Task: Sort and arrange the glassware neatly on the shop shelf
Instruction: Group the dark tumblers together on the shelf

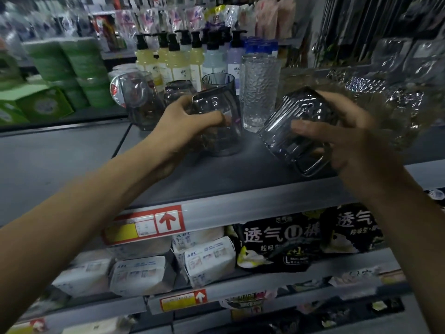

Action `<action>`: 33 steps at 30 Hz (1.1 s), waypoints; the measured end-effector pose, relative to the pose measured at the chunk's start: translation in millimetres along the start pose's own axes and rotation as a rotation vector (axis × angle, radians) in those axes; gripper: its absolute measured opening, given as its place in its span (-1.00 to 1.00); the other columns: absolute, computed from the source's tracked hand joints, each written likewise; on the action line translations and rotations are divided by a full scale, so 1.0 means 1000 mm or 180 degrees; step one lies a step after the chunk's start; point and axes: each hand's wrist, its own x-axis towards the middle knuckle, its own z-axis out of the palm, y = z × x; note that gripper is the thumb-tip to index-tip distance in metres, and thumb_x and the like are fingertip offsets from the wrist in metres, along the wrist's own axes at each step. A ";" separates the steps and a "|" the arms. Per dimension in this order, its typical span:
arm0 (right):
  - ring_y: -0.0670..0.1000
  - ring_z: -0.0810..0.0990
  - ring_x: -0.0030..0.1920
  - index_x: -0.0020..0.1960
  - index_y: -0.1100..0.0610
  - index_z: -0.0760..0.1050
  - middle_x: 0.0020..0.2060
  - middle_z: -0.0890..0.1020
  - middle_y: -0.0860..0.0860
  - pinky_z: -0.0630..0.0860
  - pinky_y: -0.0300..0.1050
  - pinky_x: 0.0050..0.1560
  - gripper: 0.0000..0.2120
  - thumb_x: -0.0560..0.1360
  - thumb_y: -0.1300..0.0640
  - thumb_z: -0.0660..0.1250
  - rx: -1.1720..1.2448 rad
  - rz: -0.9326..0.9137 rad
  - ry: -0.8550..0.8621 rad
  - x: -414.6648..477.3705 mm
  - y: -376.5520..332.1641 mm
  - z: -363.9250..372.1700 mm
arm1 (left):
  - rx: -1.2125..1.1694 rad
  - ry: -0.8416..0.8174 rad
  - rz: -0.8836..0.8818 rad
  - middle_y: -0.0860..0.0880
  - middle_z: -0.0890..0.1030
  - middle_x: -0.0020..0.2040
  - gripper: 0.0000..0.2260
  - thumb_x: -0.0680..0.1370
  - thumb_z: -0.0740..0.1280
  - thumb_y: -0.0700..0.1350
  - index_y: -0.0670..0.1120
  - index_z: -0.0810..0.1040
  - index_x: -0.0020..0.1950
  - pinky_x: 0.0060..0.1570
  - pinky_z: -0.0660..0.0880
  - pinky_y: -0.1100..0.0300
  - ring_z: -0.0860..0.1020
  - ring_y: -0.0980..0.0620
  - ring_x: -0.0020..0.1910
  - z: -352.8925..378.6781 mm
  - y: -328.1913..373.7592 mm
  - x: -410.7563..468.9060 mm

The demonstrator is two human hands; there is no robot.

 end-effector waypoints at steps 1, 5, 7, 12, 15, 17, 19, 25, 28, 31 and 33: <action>0.09 0.71 0.14 0.32 0.01 0.57 0.13 0.72 -0.01 0.62 0.13 0.13 -0.42 0.33 0.03 0.60 -0.0108 -0.0039 0.0038 0.000 0.001 -0.001 | -0.0051 -0.0029 -0.0020 -0.10 0.74 -0.04 -0.61 0.37 0.53 -0.19 -0.12 0.55 0.16 -0.28 0.47 0.19 0.68 -0.02 -0.19 0.001 0.000 0.002; -0.01 0.72 0.08 0.32 0.02 0.57 0.08 0.74 -0.05 0.65 0.08 0.13 -0.46 0.37 0.06 0.61 -0.0324 -0.0159 0.0214 0.002 0.003 -0.009 | -0.0305 -0.0153 -0.0128 -0.14 0.70 -0.11 -0.71 0.49 0.48 -0.30 -0.17 0.53 0.17 -0.22 0.60 0.16 0.65 -0.06 -0.15 0.004 -0.001 0.007; -0.08 0.72 0.06 0.34 0.02 0.55 0.08 0.73 -0.09 0.66 -0.04 0.09 -0.42 0.36 0.03 0.61 -0.0382 -0.0168 0.0210 0.005 0.003 -0.013 | -0.0324 -0.0092 -0.0174 -0.19 0.68 -0.01 -0.68 0.50 0.47 -0.30 -0.17 0.55 0.23 -0.16 0.64 0.12 0.67 -0.09 -0.11 0.006 0.001 0.007; -0.28 0.67 -0.06 0.25 0.03 0.48 -0.01 0.66 -0.17 0.57 -0.40 -0.09 -0.36 0.27 0.00 0.68 -0.0799 -0.0472 0.0143 0.017 0.002 0.003 | 0.0139 0.0092 -0.0085 -0.09 0.73 -0.02 -0.69 0.47 0.52 -0.18 -0.11 0.59 0.19 0.11 0.59 -0.06 0.70 -0.03 -0.09 -0.002 0.002 -0.002; -0.29 0.63 -0.05 0.23 0.00 0.45 0.00 0.62 -0.18 0.52 -0.46 -0.11 -0.32 0.24 -0.07 0.70 -0.1045 -0.0586 0.0037 0.028 -0.001 0.022 | 0.0328 0.0242 0.0054 -0.06 0.75 -0.04 -0.54 0.34 0.57 -0.14 -0.13 0.59 0.21 0.10 0.50 -0.09 0.70 0.02 -0.15 -0.015 0.002 -0.013; -0.23 0.61 0.00 0.23 0.04 0.45 0.03 0.60 -0.15 0.49 -0.46 -0.07 -0.32 0.25 -0.08 0.69 -0.1077 -0.0645 -0.0020 0.035 0.000 0.035 | 0.0423 0.0298 0.0109 -0.05 0.74 -0.05 -0.50 0.36 0.56 -0.13 -0.17 0.57 0.26 0.11 0.49 -0.10 0.71 0.02 -0.15 -0.022 0.000 -0.019; -0.20 0.59 0.00 0.24 0.08 0.45 0.01 0.59 -0.14 0.49 -0.43 -0.04 -0.32 0.26 -0.06 0.69 -0.1172 -0.0745 -0.0049 0.040 0.003 0.048 | 0.0461 0.0356 0.0173 -0.04 0.74 -0.06 -0.51 0.39 0.58 -0.16 -0.18 0.57 0.28 0.10 0.52 -0.08 0.71 0.04 -0.15 -0.029 -0.002 -0.025; -0.02 0.50 0.15 0.30 -0.02 0.46 0.15 0.51 0.02 0.45 -0.41 0.01 -0.25 0.21 -0.18 0.68 -0.1818 -0.0847 -0.0148 0.057 0.013 0.078 | 0.0403 0.0516 0.0212 -0.14 0.73 0.07 -0.38 0.18 0.58 0.04 -0.08 0.62 0.22 0.23 0.51 -0.28 0.70 -0.20 0.04 -0.045 -0.003 -0.034; -0.06 0.41 0.11 0.37 -0.03 0.45 0.19 0.45 0.05 0.30 -0.46 -0.07 -0.20 0.23 -0.17 0.67 -0.2178 -0.0830 -0.0089 0.062 0.015 0.087 | 0.0295 0.0547 0.0253 -0.12 0.74 0.09 -0.35 0.17 0.58 0.05 -0.09 0.60 0.24 0.29 0.43 -0.41 0.64 -0.30 0.19 -0.051 -0.002 -0.036; 0.01 0.48 0.17 0.42 0.01 0.45 0.23 0.50 0.07 0.37 -0.26 0.13 -0.15 0.23 -0.18 0.67 -0.2419 -0.0810 0.0002 0.067 0.016 0.094 | 0.0294 0.0528 0.0207 -0.09 0.74 0.08 -0.37 0.24 0.64 -0.03 -0.08 0.59 0.27 0.22 0.51 -0.28 0.68 -0.24 0.15 -0.059 -0.004 -0.037; 0.07 0.52 0.25 0.44 0.05 0.46 0.26 0.55 0.09 0.46 -0.13 0.24 -0.12 0.22 -0.21 0.66 -0.2509 -0.0757 0.0066 0.071 0.017 0.099 | 0.0348 0.0535 0.0190 -0.06 0.75 0.06 -0.45 0.33 0.65 -0.13 -0.07 0.59 0.28 0.05 0.53 -0.12 0.72 -0.13 0.04 -0.064 -0.006 -0.035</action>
